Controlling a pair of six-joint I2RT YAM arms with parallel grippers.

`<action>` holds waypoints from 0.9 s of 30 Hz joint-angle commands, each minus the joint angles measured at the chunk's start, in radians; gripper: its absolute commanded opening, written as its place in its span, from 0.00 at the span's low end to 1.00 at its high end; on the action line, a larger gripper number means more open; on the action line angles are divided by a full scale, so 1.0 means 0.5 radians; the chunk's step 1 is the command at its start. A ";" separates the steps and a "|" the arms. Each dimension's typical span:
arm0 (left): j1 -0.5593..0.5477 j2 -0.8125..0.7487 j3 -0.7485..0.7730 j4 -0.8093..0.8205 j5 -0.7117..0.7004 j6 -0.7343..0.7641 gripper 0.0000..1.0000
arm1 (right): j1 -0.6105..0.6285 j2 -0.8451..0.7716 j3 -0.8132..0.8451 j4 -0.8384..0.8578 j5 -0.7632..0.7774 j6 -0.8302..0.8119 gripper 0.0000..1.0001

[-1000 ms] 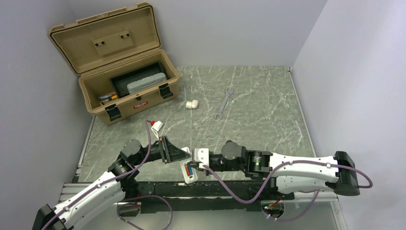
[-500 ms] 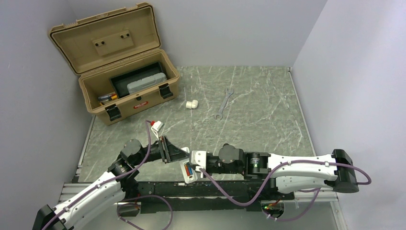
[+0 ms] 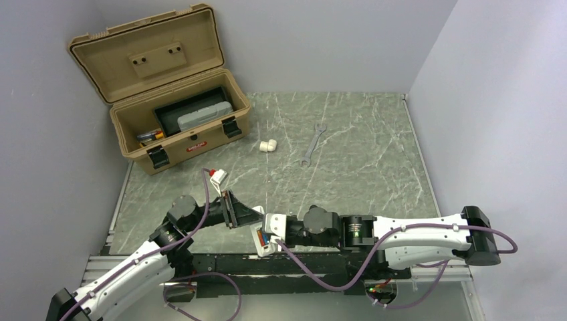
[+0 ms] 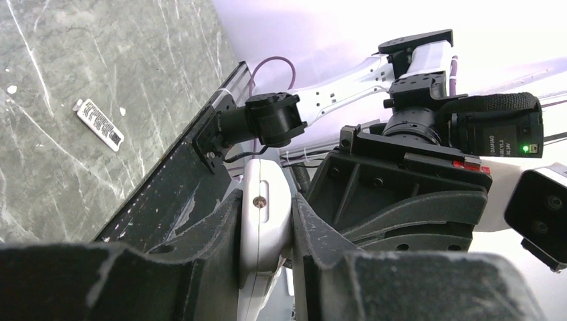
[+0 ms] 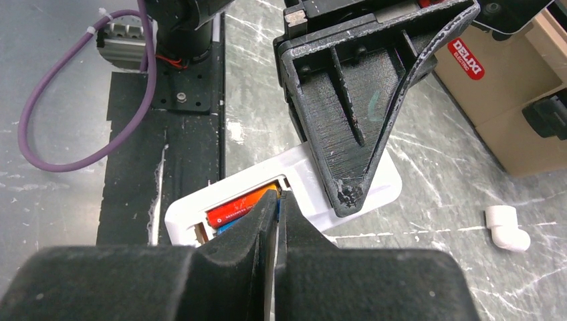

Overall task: Load the batteries into the remote control
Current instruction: Load the battery into the remote control.

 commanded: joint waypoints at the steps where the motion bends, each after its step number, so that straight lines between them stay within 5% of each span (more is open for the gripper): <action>1: 0.010 -0.096 0.261 0.618 -0.042 -0.214 0.00 | 0.062 0.141 -0.121 -0.719 0.061 0.104 0.02; 27: 0.007 -0.098 0.341 0.651 -0.034 -0.271 0.00 | 0.209 0.134 -0.099 -0.810 0.438 0.077 0.09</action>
